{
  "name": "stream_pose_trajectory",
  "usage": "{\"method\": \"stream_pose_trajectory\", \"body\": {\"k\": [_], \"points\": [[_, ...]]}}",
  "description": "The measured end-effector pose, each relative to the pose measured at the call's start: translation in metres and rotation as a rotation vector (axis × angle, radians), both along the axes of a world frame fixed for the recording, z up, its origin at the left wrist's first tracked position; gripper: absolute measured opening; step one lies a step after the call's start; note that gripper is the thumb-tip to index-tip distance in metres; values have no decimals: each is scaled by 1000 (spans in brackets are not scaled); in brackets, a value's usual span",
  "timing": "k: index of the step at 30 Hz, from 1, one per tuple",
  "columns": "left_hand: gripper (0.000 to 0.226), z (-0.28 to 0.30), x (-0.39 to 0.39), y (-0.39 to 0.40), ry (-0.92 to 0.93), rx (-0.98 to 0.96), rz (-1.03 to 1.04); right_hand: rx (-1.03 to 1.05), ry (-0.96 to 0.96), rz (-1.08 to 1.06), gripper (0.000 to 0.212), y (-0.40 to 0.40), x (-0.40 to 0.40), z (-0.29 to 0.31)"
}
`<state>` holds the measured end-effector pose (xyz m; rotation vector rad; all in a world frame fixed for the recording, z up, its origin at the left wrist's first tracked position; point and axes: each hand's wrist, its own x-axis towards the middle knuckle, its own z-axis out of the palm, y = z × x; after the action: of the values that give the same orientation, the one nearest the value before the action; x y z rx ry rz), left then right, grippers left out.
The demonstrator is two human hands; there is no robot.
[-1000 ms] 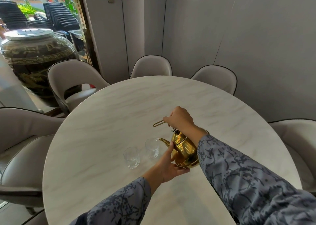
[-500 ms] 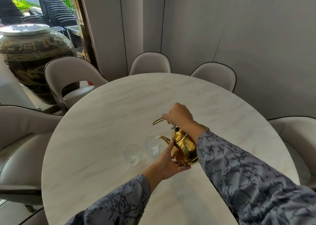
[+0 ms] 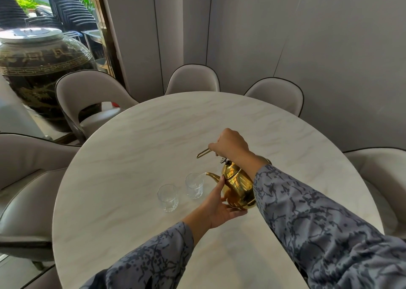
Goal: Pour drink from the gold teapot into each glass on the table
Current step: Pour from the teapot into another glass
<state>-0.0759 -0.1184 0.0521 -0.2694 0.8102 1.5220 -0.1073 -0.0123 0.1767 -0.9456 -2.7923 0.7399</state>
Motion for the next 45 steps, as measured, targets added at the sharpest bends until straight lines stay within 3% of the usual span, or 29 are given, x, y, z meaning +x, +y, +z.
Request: {"method": "stream_pose_trajectory", "body": {"k": [21, 28, 33, 45], "points": [[101, -8, -6, -4, 85, -56, -36, -37, 53, -38, 32, 4, 7, -11], [69, -19, -10, -17, 270, -162, -75, -161, 163, -96, 40, 4, 21, -40], [64, -27, -15, -21, 353, -231, -84, -196, 241, -134, 43, 2, 29, -61], [84, -34, -13, -31, 430, -302, -11, -254, 359, -95, 53, 1, 39, -72]]}}
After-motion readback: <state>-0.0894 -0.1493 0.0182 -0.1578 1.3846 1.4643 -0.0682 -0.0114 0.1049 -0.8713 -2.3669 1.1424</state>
